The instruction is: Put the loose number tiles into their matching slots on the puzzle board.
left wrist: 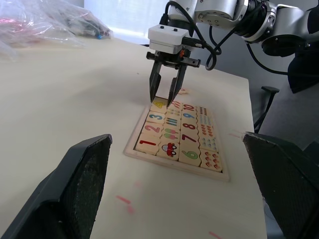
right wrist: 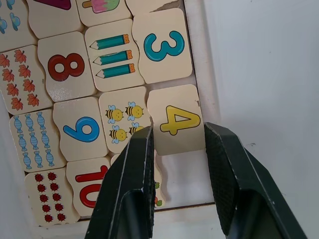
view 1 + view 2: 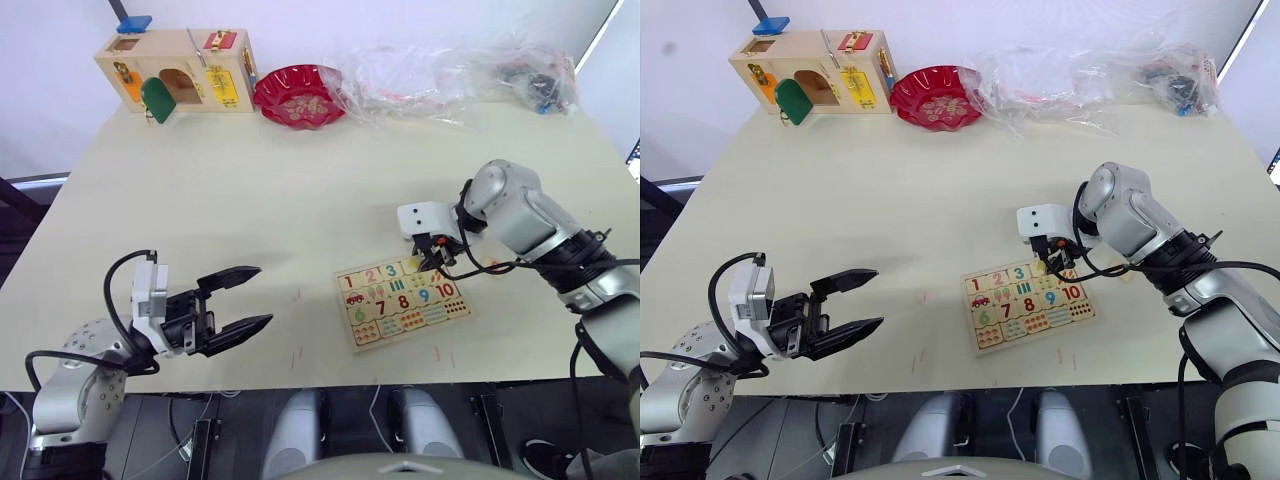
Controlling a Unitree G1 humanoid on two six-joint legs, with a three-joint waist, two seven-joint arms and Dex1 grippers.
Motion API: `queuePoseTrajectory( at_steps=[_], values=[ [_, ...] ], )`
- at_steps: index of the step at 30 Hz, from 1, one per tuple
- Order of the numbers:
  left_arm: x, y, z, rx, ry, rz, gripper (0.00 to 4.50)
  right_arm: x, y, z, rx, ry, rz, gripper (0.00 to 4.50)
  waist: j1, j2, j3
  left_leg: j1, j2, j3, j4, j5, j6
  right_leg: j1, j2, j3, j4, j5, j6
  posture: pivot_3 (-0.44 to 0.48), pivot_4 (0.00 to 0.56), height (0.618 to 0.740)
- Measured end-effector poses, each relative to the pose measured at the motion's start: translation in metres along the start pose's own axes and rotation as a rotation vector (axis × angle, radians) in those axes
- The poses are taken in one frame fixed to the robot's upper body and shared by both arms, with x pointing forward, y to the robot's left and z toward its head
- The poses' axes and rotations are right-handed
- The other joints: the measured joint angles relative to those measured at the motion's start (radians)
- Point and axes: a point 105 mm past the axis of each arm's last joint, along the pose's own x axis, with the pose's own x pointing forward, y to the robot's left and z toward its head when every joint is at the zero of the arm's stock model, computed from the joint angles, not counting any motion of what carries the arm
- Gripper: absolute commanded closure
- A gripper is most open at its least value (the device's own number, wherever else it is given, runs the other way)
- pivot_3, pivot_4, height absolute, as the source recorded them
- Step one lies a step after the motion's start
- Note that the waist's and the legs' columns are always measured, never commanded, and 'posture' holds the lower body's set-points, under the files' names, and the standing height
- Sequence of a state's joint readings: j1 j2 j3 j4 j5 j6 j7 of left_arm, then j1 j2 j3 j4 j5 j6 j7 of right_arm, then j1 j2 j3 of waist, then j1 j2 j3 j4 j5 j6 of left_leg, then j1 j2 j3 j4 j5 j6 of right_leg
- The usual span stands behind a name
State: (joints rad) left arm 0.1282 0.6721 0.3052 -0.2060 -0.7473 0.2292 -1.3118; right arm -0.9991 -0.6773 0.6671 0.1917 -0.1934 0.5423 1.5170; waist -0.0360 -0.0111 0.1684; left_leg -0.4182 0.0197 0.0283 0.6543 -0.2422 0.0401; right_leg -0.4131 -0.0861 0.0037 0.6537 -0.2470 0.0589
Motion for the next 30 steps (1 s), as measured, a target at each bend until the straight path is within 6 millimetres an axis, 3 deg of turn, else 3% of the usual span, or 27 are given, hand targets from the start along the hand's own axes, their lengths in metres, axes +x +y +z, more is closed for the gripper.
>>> queuePoseTrajectory(
  at_steps=[30],
  values=[
    [-0.0008, -0.0006, -0.0011, -0.003, 0.002, 0.002, 0.0, 0.0008, -0.0006, 0.0001, 0.0, 0.002, -0.002, 3.6, 0.002, 0.0, 0.0, 0.001, 0.0, -0.001, 0.001, 0.001, -0.001, 0.001, 0.008, 0.0, 0.003, 0.001, 0.002, 0.0, 0.15, 0.74]
  ],
)
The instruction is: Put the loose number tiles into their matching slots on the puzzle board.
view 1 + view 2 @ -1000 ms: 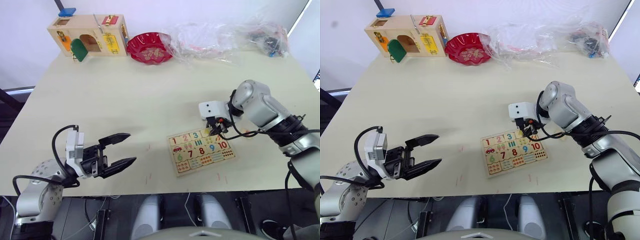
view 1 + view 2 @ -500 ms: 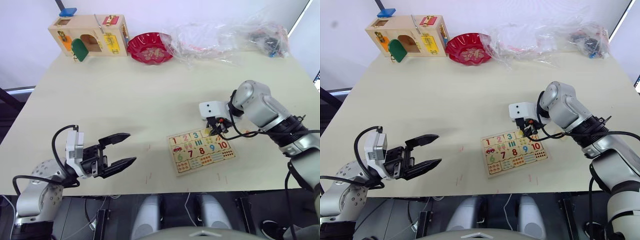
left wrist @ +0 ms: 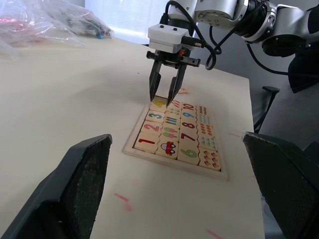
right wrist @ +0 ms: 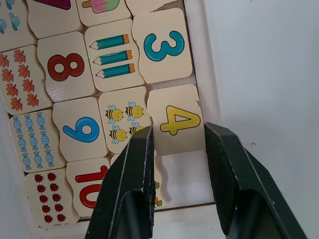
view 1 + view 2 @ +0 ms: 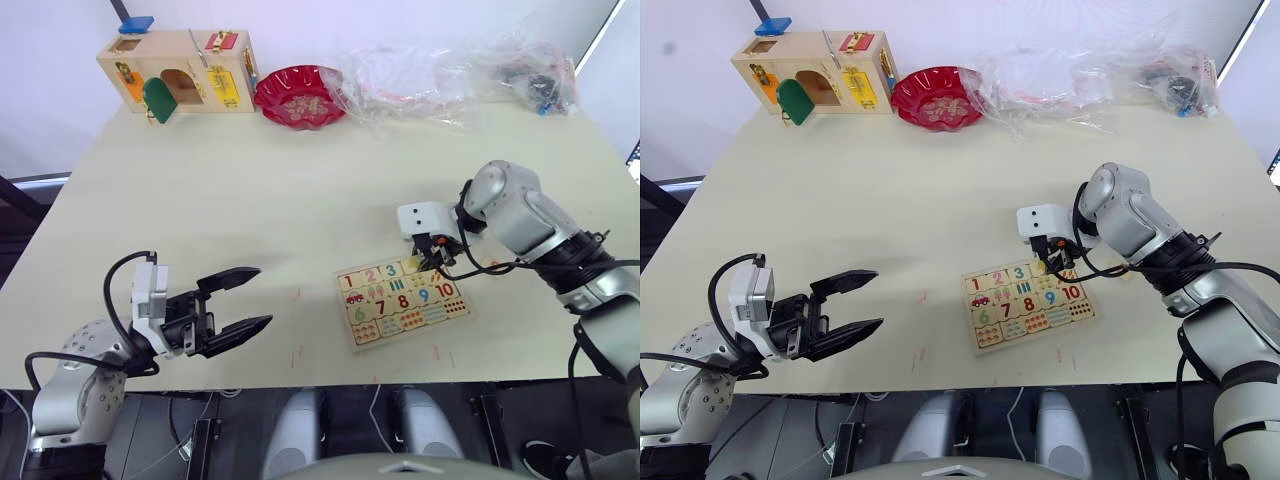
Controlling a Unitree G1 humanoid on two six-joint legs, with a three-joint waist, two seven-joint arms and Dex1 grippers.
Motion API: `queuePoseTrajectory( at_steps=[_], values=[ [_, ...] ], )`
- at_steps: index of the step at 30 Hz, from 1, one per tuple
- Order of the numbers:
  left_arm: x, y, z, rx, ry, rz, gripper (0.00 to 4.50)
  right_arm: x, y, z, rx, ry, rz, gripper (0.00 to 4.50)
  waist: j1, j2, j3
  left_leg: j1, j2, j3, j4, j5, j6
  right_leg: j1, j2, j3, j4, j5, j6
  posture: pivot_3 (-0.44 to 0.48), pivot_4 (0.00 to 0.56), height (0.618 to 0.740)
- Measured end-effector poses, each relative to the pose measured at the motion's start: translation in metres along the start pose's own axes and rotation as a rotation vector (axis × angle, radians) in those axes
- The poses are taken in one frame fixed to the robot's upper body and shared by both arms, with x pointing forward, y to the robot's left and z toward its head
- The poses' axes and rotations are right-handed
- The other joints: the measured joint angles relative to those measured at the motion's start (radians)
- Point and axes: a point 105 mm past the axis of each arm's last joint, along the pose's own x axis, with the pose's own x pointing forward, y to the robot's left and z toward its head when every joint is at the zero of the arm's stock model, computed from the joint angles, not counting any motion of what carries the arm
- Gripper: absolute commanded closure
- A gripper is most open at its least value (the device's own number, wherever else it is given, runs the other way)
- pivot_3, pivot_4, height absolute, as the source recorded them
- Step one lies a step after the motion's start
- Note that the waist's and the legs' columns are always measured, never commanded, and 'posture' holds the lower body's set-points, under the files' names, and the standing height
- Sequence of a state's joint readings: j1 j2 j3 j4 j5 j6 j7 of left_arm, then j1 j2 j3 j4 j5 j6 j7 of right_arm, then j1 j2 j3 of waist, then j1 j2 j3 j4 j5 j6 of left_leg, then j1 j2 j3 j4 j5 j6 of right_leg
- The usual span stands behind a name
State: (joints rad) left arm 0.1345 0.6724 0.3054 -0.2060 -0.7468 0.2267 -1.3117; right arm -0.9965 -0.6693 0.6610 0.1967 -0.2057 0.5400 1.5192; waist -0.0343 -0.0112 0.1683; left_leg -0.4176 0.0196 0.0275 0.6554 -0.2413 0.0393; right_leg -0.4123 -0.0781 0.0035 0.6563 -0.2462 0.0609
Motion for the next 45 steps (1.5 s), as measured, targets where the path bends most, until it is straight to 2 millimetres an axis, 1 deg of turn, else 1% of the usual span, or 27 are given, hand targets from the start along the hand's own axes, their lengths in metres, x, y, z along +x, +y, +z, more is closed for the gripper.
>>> queuePoseTrajectory(
  at_steps=[34, 35, 36, 40, 41, 45],
  values=[
    [0.0005, 0.0009, 0.0004, 0.007, 0.005, 0.002, 0.0, -0.0001, -0.0004, 0.0003, 0.0, -0.002, -0.002, 3.6, 0.0, 0.0, 0.0, 0.0, 0.0, 0.0, 0.0, 0.0, -0.001, 0.0, 0.001, 0.0, 0.001, 0.0, 0.0, 0.0, 0.15, 0.74],
    [0.0005, 0.0009, 0.0004, 0.007, 0.005, 0.002, 0.0, -0.0001, -0.0004, 0.0003, -0.001, -0.002, -0.003, 2.5, 0.0, 0.0, 0.0, 0.0, 0.0, 0.0, 0.0, 0.0, -0.001, 0.0, 0.001, 0.0, 0.001, 0.0, 0.0, 0.0, 0.15, 0.74],
    [0.0005, 0.0009, 0.0004, 0.007, 0.005, 0.002, 0.0, 0.0001, -0.0003, 0.0001, 0.0, -0.002, -0.002, 2.1, 0.0, 0.0, 0.0, 0.0, 0.0, 0.0, 0.0, 0.0, -0.001, 0.0, 0.001, 0.0, 0.001, 0.0, 0.0, 0.0, 0.15, 0.74],
    [0.0005, 0.001, 0.0004, 0.008, 0.005, 0.002, 0.0, 0.0012, 0.0004, -0.0011, 0.005, -0.002, 0.002, 0.14, 0.0, 0.0, 0.0, 0.0, 0.0, 0.0, 0.0, 0.001, -0.001, 0.0, 0.001, 0.0, 0.001, 0.0, 0.0, 0.0, 0.15, 0.74],
    [0.0005, 0.001, 0.0004, 0.008, 0.005, 0.002, 0.0, 0.0016, 0.0005, -0.0017, 0.008, -0.001, 0.003, 0.05, 0.0, 0.0, 0.0, 0.0, 0.0, 0.0, 0.0, 0.001, -0.001, 0.0, 0.001, 0.0, 0.001, 0.0, 0.0, 0.0, 0.15, 0.74],
    [0.0006, 0.001, 0.0007, 0.012, 0.004, 0.002, 0.0, 0.0023, 0.0002, -0.0026, 0.008, 0.0, 0.0, 0.05, 0.0, 0.0, 0.0, 0.0, 0.001, 0.0, 0.0, 0.001, -0.001, 0.0, 0.001, 0.0, 0.001, 0.0, 0.0, 0.0, 0.15, 0.74]
  ],
)
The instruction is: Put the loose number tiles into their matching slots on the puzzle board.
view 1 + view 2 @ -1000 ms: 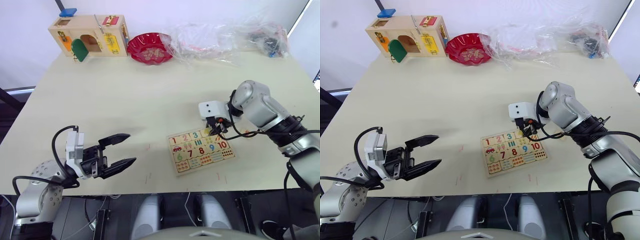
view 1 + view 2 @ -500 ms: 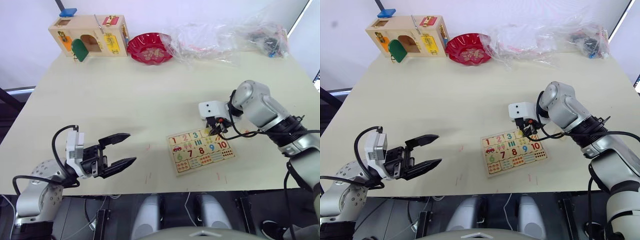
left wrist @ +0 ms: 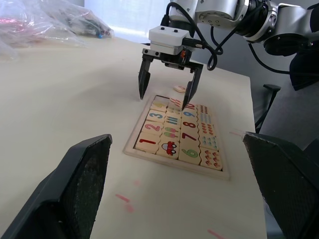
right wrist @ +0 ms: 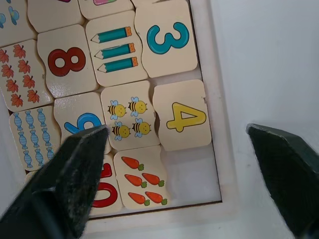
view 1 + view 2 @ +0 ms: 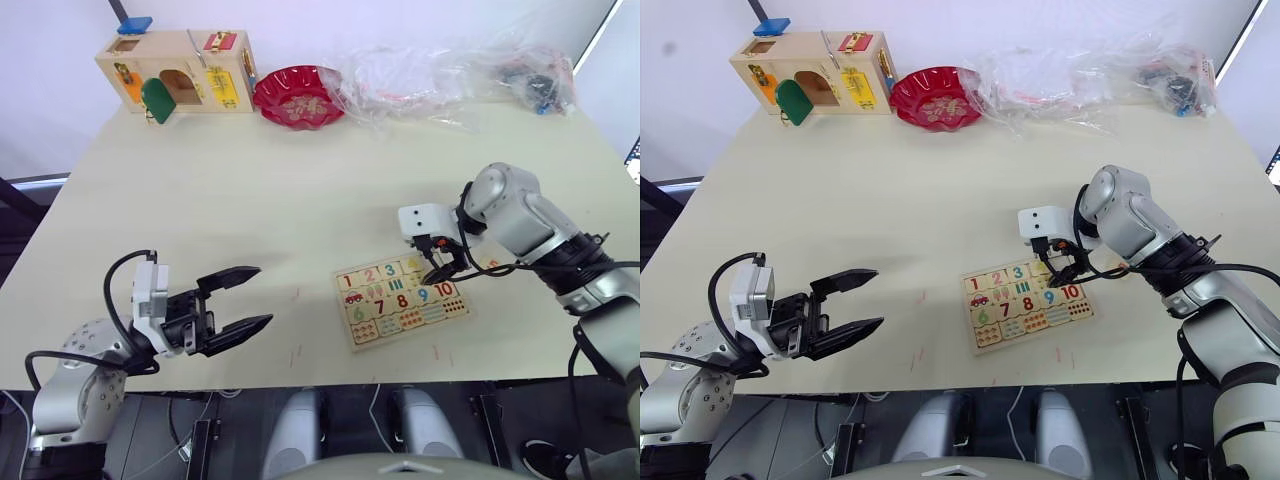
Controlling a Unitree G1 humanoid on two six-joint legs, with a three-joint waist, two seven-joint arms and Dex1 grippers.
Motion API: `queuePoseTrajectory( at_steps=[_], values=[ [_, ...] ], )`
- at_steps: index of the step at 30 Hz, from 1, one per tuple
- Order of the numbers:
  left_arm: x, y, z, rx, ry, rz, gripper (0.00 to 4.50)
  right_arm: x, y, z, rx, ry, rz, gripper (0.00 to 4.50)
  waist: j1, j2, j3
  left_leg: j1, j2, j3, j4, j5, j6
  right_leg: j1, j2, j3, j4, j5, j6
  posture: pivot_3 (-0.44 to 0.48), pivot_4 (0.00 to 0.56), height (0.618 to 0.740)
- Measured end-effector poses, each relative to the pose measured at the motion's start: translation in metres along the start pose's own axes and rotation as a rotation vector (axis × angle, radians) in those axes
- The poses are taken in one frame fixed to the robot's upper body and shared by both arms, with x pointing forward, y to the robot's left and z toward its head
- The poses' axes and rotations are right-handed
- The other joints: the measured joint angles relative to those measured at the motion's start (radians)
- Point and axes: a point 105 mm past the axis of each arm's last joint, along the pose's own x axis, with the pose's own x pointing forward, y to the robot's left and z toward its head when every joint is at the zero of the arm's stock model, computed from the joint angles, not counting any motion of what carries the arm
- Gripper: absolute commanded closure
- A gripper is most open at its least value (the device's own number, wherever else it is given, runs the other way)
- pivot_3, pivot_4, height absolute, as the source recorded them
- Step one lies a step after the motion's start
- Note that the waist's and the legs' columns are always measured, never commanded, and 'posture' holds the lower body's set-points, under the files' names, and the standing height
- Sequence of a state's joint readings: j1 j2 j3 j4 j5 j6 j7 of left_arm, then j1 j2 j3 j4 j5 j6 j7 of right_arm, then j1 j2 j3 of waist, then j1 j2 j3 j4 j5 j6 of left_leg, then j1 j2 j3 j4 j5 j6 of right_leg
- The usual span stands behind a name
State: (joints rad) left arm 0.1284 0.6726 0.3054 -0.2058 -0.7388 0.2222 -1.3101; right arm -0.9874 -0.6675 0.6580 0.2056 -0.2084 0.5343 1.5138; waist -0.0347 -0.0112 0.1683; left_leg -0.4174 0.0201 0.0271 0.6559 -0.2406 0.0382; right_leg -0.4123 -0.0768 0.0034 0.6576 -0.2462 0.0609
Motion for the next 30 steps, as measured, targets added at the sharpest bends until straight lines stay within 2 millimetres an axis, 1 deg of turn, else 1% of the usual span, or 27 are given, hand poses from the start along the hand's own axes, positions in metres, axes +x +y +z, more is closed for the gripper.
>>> queuePoseTrajectory(
  at_steps=[4, 9, 11, 14, 15, 16, 17, 18, 19, 20, 21, 22, 23, 30],
  values=[
    [0.0, 0.0, 0.001, 0.008, -0.003, -0.001, 0.0, -0.005, -0.003, 0.002, 0.022, -0.039, -0.022, 0.05, 0.0, 0.0, 0.0, 0.0, 0.0, 0.0, 0.0, 0.0, 0.0, 0.0, 0.0, 0.0, 0.0, 0.0, 0.0, 0.0, 0.15, 0.74],
    [0.0, 0.0, 0.001, 0.012, -0.004, -0.001, 0.0, -0.032, -0.018, 0.02, 0.064, -0.258, -0.151, 0.05, 0.0, 0.0, 0.0, 0.0, 0.0, 0.0, 0.0, 0.0, 0.0, 0.0, 0.001, 0.0, 0.0, 0.0, 0.0, 0.0, 0.15, 0.74],
    [0.0, 0.0, 0.002, 0.013, -0.004, -0.001, 0.0, -0.034, -0.021, 0.022, 0.077, -0.297, -0.17, 0.05, 0.0, 0.0, 0.0, 0.0, 0.001, 0.0, 0.0, 0.0, 0.0, 0.0, 0.001, 0.0, 0.0, 0.0, 0.0, 0.0, 0.15, 0.74],
    [0.001, 0.001, 0.002, 0.014, -0.005, -0.001, 0.0, -0.028, -0.018, 0.016, 0.109, -0.314, -0.156, 0.78, 0.0, 0.0, 0.0, 0.0, 0.001, 0.0, 0.0, 0.0, 0.0, 0.001, 0.001, 0.0, 0.0, 0.0, 0.0, 0.0, 0.15, 0.74],
    [0.001, 0.001, 0.002, 0.017, -0.006, -0.001, 0.0, -0.024, -0.017, 0.013, 0.128, -0.319, -0.148, 1.24, 0.001, 0.0, 0.0, 0.0, 0.001, 0.0, 0.0, 0.0, 0.0, 0.001, 0.001, 0.0, 0.0, 0.0, 0.0, 0.0, 0.15, 0.74],
    [0.001, 0.002, 0.003, 0.019, -0.007, 0.001, 0.0, -0.02, -0.015, 0.01, 0.142, -0.319, -0.144, 1.91, 0.001, 0.0, 0.0, 0.0, 0.001, 0.0, 0.0, 0.0, 0.0, 0.001, 0.001, 0.0, 0.0, 0.0, 0.0, 0.0, 0.15, 0.74],
    [0.001, 0.002, 0.003, 0.019, -0.007, 0.001, 0.0, -0.019, -0.015, 0.009, 0.145, -0.319, -0.142, 2.17, 0.001, 0.0, 0.0, 0.0, 0.001, 0.0, 0.0, 0.0, 0.0, 0.001, 0.001, 0.0, 0.0, 0.0, 0.0, 0.0, 0.15, 0.74],
    [0.002, 0.002, 0.003, 0.02, -0.008, 0.001, 0.0, -0.016, -0.013, 0.006, 0.15, -0.318, -0.137, 2.8, 0.001, 0.0, 0.0, 0.0, 0.001, 0.0, 0.0, 0.0, 0.0, 0.001, 0.001, 0.0, 0.0, 0.0, 0.0, 0.0, 0.15, 0.74],
    [0.002, 0.002, 0.003, 0.02, -0.008, 0.001, 0.0, -0.015, -0.013, 0.005, 0.151, -0.318, -0.136, 3.01, 0.0, 0.0, 0.0, 0.0, 0.001, 0.0, 0.0, 0.0, 0.0, 0.001, 0.001, 0.0, 0.0, 0.0, 0.0, 0.0, 0.15, 0.74],
    [0.002, 0.002, 0.004, 0.022, -0.009, 0.0, 0.0, -0.014, -0.013, 0.003, 0.156, -0.316, -0.135, 3.58, 0.0, 0.0, 0.0, 0.0, 0.001, 0.0, 0.0, 0.0, 0.0, 0.001, 0.001, 0.0, 0.001, 0.0, 0.0, 0.0, 0.15, 0.74],
    [0.002, 0.002, 0.004, 0.024, -0.009, -0.001, 0.0, -0.013, -0.013, 0.001, 0.163, -0.315, -0.134, 3.84, 0.0, 0.0, 0.0, 0.0, 0.001, 0.0, 0.0, 0.0, 0.0, 0.001, 0.001, 0.0, 0.001, 0.0, 0.0, 0.0, 0.15, 0.74],
    [0.002, 0.002, 0.004, 0.025, -0.01, -0.001, 0.0, -0.012, -0.013, 0.0, 0.169, -0.314, -0.133, 4.23, 0.0, 0.0, 0.0, 0.001, 0.001, 0.0, 0.0, 0.0, 0.0, 0.001, 0.002, 0.001, 0.001, 0.0, 0.0, 0.0, 0.15, 0.74],
    [0.002, 0.002, 0.005, 0.026, -0.01, -0.002, 0.0, -0.011, -0.012, -0.001, 0.174, -0.313, -0.131, 4.4, 0.0, 0.0, 0.0, 0.001, 0.001, 0.0, 0.0, 0.0, 0.0, 0.001, 0.002, 0.001, 0.001, 0.0, 0.0, 0.0, 0.15, 0.74],
    [0.002, 0.002, 0.004, 0.024, -0.009, 0.0, 0.0, -0.008, -0.011, -0.007, 0.187, -0.294, -0.126, 4.4, 0.0, 0.0, 0.0, 0.001, 0.001, 0.0, 0.0, 0.0, 0.0, 0.001, 0.003, 0.001, 0.001, 0.0, 0.0, 0.0, 0.15, 0.74]
  ],
)
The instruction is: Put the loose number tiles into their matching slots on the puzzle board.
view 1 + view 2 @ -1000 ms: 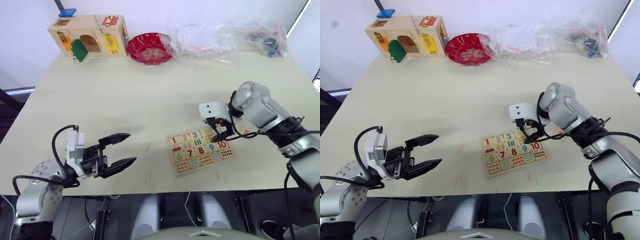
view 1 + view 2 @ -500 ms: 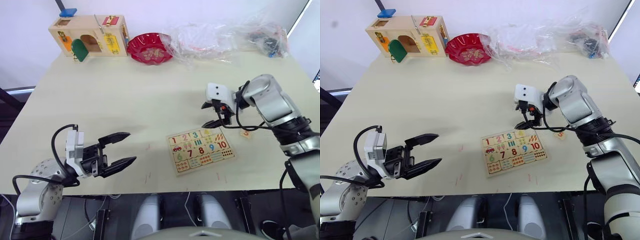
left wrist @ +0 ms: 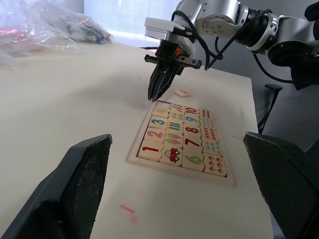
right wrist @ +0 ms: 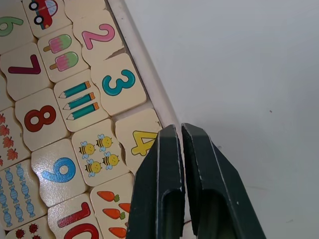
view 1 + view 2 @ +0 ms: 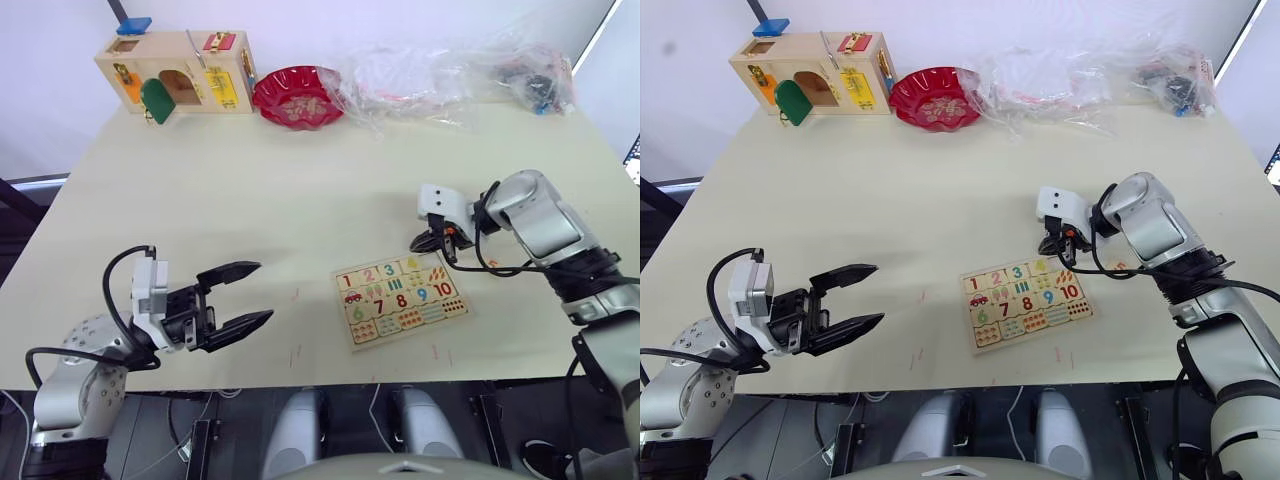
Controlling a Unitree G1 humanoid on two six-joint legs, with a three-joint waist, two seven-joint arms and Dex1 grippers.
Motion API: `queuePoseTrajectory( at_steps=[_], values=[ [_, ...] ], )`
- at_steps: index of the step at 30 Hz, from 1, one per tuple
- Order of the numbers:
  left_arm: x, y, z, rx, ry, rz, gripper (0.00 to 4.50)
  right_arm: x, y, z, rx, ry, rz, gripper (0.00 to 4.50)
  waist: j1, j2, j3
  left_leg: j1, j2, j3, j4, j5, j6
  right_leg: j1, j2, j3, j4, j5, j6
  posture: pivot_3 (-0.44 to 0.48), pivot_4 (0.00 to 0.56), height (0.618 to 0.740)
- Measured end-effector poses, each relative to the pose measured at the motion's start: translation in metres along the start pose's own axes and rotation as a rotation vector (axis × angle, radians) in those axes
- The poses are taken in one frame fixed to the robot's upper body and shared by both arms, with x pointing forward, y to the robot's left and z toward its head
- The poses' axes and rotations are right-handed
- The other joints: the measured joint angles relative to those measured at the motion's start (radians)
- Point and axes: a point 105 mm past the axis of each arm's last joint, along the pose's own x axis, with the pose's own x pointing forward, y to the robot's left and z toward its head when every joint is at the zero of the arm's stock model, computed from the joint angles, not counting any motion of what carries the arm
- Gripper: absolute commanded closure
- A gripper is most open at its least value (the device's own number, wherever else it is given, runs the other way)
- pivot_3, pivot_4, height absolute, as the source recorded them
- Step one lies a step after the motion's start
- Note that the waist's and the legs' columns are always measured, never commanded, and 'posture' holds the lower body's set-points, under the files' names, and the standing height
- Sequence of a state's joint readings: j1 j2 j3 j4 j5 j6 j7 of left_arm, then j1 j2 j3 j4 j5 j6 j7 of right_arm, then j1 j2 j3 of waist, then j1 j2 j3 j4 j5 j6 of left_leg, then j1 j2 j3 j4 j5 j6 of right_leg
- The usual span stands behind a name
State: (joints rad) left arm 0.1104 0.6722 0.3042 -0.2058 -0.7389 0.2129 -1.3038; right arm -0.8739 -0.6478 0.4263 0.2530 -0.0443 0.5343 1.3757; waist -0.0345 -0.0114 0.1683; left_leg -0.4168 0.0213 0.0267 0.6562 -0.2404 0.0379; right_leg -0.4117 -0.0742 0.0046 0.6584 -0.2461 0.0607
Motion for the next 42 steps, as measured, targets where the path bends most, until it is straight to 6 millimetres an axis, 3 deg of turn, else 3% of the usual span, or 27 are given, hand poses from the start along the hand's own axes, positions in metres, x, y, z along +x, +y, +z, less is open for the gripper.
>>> queuePoseTrajectory(
  at_steps=[18, 42],
  values=[
    [0.001, 0.001, 0.001, 0.003, -0.002, -0.001, 0.0, -0.004, 0.0, -0.021, 0.013, 0.1, -0.004, 4.4, 0.0, 0.0, 0.0, 0.0, 0.0, 0.0, 0.001, 0.0, 0.0, 0.0, 0.0, 0.0, 0.0, 0.0, 0.0, 0.0, 0.15, 0.74],
    [0.0, 0.0, 0.0, -0.008, 0.002, 0.002, 0.0, 0.0, 0.006, -0.021, 0.005, 0.105, 0.031, 4.4, 0.0, 0.0, 0.0, 0.0, 0.001, 0.0, 0.007, 0.0, 0.0, 0.001, 0.001, 0.001, 0.003, 0.0, 0.0, 0.0, 0.15, 0.74]
  ],
)
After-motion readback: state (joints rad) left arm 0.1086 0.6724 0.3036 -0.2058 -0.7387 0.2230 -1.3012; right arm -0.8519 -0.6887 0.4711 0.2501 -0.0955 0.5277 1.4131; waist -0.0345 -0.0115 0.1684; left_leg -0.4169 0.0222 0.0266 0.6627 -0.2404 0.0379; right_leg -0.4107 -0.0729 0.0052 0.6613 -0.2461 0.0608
